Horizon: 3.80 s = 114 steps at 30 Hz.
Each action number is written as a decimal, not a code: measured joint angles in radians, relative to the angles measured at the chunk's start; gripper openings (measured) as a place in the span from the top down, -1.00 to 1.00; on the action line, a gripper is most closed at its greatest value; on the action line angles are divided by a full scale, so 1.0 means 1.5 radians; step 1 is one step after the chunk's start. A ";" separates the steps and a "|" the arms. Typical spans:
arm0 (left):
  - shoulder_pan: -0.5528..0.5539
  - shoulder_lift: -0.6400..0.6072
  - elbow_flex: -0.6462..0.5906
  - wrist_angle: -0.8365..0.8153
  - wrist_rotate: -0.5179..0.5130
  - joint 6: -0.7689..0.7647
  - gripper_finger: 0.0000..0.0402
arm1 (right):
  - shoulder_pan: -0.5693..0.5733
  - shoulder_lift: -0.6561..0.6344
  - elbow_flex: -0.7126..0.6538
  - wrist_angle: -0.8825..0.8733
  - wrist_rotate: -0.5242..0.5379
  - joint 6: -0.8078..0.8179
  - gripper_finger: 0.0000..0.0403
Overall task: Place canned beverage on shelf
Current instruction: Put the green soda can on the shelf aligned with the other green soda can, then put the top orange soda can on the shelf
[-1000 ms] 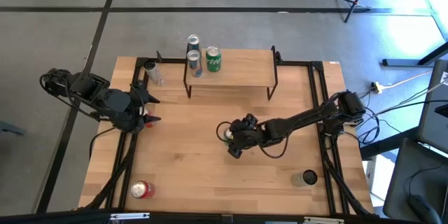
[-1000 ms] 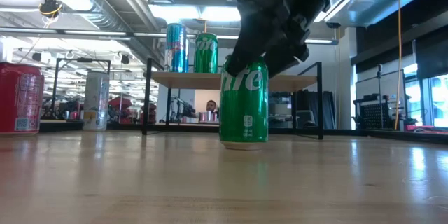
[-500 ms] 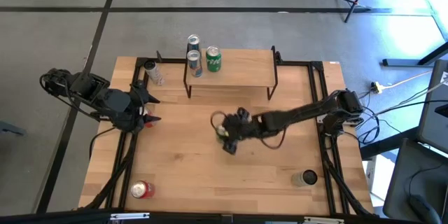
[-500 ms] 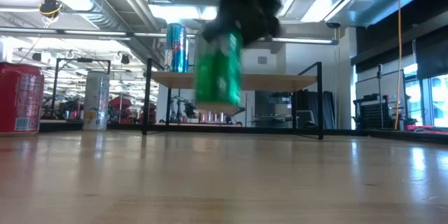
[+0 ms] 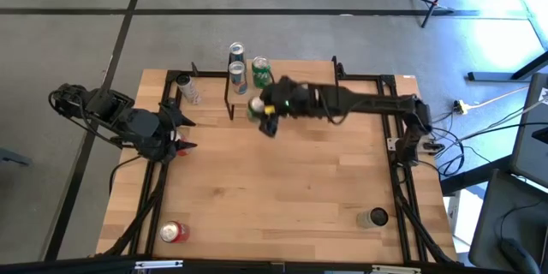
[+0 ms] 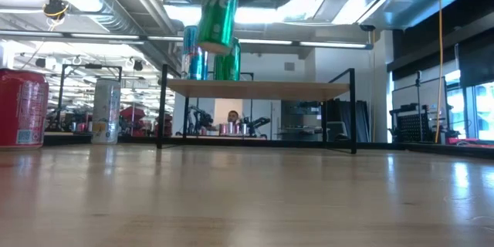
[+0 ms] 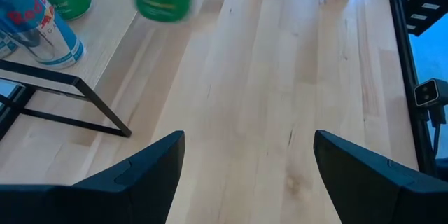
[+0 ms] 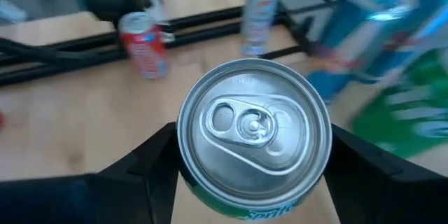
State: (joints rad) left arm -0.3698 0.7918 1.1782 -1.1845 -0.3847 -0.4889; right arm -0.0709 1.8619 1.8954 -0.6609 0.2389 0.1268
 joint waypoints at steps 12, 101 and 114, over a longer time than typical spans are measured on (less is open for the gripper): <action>0.000 0.000 0.000 0.013 -0.012 0.000 -0.51 | -0.137 0.074 0.099 -0.052 -0.123 -0.024 -0.27; 0.321 0.103 -0.049 -0.242 0.183 -0.077 -0.94 | 0.149 -0.392 -0.489 -0.168 -0.124 0.156 -0.78; 0.384 0.197 -0.081 -0.257 0.187 -0.010 -0.94 | 0.148 -0.389 -0.532 -0.100 -0.124 0.137 -0.78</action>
State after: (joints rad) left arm 0.2069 1.0874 1.0574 -1.5702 -0.1045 -0.5032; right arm 0.1513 1.2790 1.0969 -0.8114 0.0523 0.3321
